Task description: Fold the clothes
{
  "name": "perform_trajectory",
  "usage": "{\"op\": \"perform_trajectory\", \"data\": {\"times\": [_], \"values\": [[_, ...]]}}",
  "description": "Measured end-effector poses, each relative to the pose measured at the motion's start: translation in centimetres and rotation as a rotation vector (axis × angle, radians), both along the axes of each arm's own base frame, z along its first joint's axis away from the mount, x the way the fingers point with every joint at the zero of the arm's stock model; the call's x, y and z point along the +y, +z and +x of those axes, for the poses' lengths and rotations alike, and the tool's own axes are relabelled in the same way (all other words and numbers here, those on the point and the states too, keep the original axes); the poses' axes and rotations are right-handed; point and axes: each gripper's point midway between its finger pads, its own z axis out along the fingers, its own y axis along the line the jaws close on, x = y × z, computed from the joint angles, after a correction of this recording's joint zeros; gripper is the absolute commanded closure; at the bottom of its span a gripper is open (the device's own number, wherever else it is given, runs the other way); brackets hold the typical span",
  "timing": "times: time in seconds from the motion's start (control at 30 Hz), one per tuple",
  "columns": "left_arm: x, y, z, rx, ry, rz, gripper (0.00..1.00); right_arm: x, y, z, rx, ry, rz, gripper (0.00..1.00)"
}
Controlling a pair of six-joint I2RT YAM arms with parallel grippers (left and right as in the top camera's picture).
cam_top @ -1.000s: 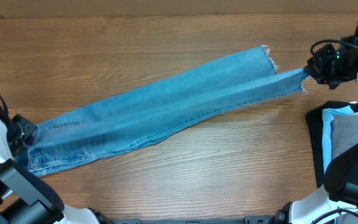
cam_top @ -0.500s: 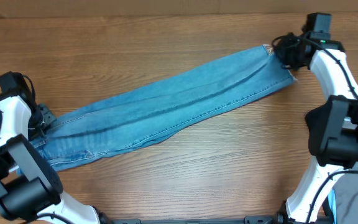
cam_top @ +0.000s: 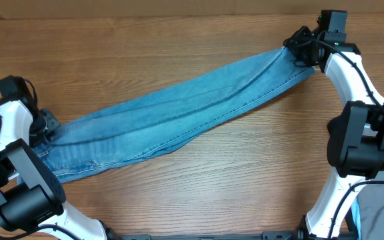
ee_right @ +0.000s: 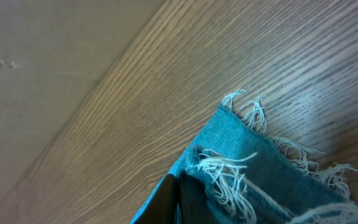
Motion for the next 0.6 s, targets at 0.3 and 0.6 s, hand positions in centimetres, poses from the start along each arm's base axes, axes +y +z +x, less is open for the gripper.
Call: {"op": "perform_trajectory", "data": {"times": [0.3, 0.6], "values": [[0.6, 3.1, 3.0, -0.101, -0.012, -0.005, 0.87, 0.0, 0.4, 0.4, -0.025, 0.000, -0.003, 0.95], [1.0, 3.2, 2.7, -0.108, 0.038, 0.001, 0.90, -0.1, 0.8, 0.8, -0.047, -0.001, -0.005, 0.96]]}}
